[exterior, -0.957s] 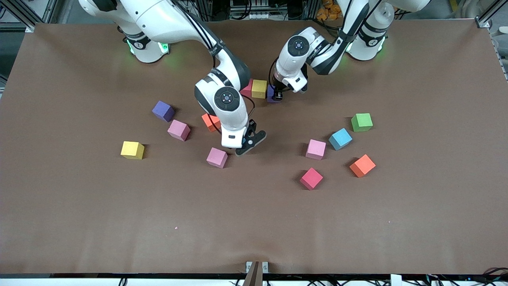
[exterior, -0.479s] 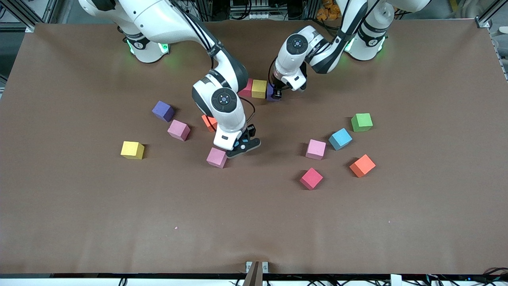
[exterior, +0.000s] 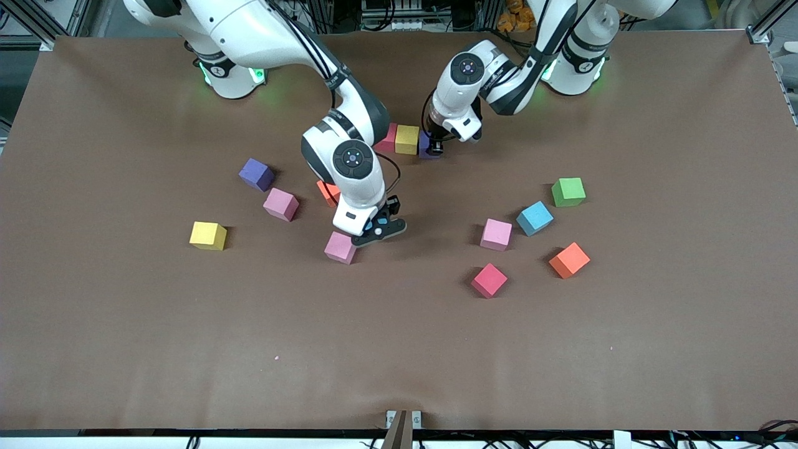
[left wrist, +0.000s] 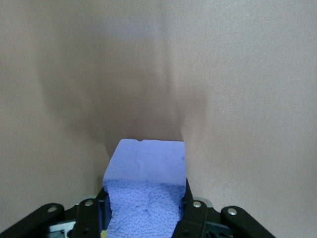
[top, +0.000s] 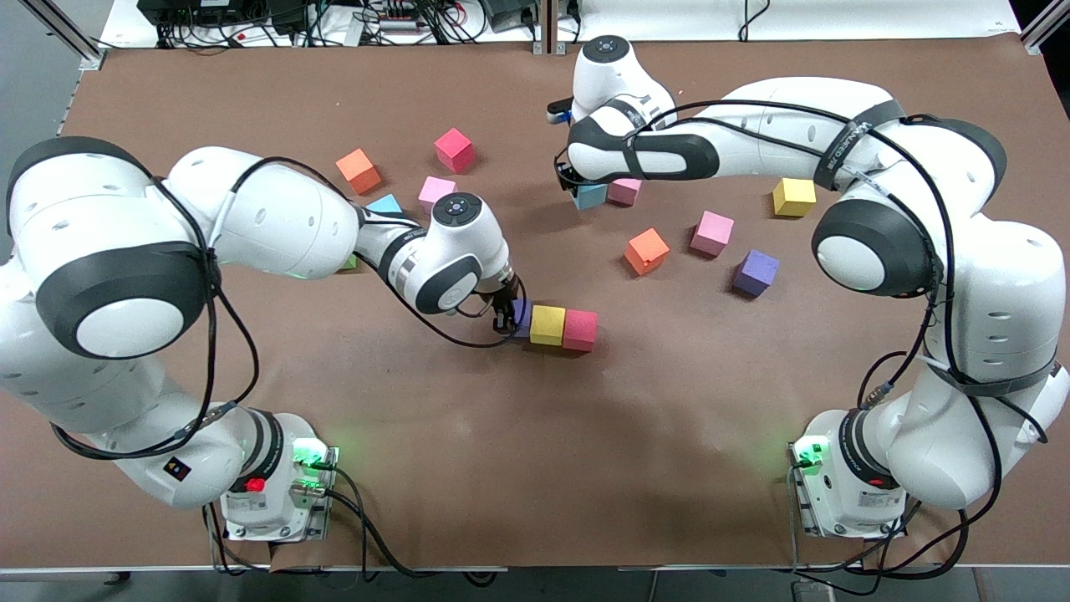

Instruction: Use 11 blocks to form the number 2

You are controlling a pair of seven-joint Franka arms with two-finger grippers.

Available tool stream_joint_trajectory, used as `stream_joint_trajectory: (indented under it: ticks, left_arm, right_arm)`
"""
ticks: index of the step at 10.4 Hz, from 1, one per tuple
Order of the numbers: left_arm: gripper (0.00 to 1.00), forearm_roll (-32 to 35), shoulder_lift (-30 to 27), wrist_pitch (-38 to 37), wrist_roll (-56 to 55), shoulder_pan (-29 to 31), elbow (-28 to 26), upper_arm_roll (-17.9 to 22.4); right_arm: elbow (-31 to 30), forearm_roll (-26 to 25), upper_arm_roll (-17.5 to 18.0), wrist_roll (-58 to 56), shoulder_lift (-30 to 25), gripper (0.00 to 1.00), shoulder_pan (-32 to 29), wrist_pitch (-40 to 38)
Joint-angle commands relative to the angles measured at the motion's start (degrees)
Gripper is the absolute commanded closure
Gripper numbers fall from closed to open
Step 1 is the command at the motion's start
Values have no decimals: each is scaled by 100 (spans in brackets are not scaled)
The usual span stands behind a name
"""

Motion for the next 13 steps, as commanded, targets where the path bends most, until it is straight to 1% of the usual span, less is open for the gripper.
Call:
stream_joint_trajectory:
  ticks: [1,7,8,9,10,11,13]
  left_arm:
    - [100,140,83,173,-255,-64,-30,-12]
    - [98,140,101,200,-291,-161,-47,-12]
    - [95,140,110,200,-291,-161,-47,-12]
    - [72,149,118,200,-282,-161,-47,-12]
    - [18,149,119,200,-273,-231,-47,-12]
    - [0,149,101,200,-264,-223,-39,-12]
    - [0,149,-4,173,-282,-179,-56,-12]
  right_arm:
    - [-7,-83,25,241,-53,59,-6,-136]
    - [2,-92,25,443,-53,59,21,-146]
    - [2,-83,25,469,-53,59,30,-146]
    - [11,-83,25,478,-53,59,30,-146]
    - [11,-83,25,487,-53,59,30,-146]
    - [11,-83,25,522,-53,59,21,-146]
    - [37,-74,33,750,-53,59,64,-137]
